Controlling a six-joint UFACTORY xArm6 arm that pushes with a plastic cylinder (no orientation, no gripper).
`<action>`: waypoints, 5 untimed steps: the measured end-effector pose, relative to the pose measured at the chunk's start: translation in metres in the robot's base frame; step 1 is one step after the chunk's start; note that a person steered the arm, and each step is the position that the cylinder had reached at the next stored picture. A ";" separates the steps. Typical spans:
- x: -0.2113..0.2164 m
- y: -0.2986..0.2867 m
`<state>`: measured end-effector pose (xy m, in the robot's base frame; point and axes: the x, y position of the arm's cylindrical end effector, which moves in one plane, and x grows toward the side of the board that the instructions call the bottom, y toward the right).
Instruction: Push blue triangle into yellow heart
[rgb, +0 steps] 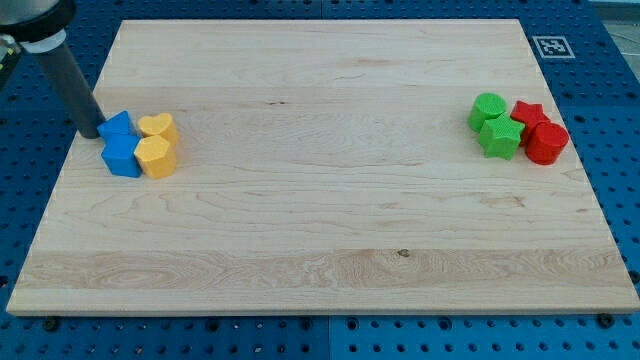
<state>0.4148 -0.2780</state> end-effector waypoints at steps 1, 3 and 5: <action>0.014 -0.002; 0.014 0.001; 0.014 0.013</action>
